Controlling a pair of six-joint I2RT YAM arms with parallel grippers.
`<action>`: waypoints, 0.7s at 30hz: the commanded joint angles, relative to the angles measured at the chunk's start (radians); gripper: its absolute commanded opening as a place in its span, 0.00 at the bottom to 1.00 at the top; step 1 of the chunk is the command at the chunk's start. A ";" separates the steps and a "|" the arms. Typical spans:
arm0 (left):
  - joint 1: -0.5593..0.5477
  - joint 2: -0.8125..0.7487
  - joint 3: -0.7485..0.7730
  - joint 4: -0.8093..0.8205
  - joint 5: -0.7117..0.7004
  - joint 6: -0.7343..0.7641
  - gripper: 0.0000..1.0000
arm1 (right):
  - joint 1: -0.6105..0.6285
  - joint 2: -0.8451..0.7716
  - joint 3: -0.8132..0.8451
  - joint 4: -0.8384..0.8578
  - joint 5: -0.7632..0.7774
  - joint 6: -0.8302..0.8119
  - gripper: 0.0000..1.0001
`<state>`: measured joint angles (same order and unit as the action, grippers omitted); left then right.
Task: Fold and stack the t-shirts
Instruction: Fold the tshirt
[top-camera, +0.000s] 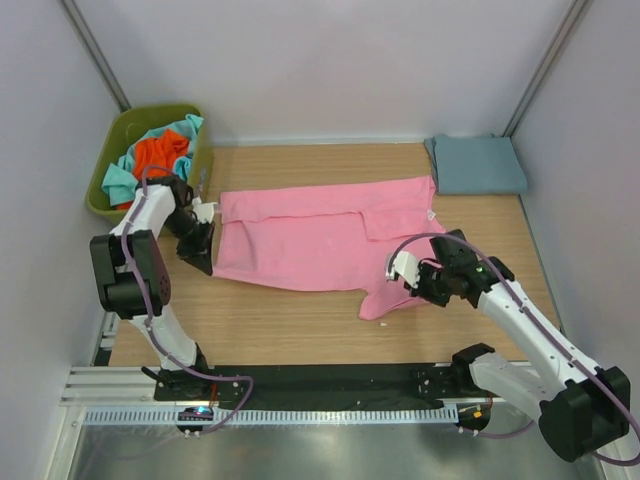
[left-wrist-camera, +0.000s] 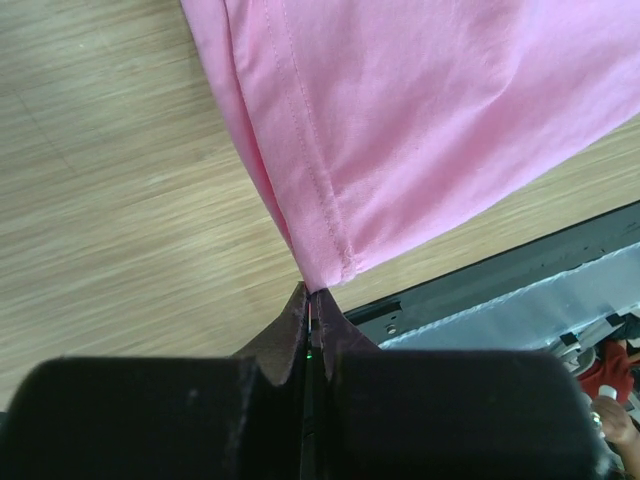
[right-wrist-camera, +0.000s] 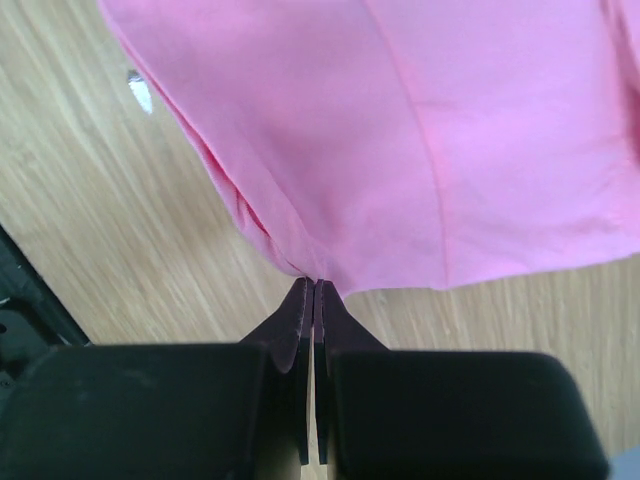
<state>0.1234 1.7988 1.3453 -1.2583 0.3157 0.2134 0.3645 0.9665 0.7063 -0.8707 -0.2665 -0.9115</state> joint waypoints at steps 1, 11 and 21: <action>0.009 -0.027 0.051 -0.078 -0.003 0.053 0.00 | 0.005 -0.032 0.058 0.050 0.072 0.094 0.01; 0.010 0.039 0.179 -0.119 -0.026 0.095 0.00 | -0.079 0.058 0.215 0.245 0.139 0.194 0.02; -0.041 0.155 0.402 -0.127 0.029 0.046 0.00 | -0.205 0.285 0.384 0.394 0.085 0.289 0.01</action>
<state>0.1032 1.9316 1.6840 -1.3396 0.3153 0.2707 0.1715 1.2205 1.0267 -0.5716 -0.1589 -0.6685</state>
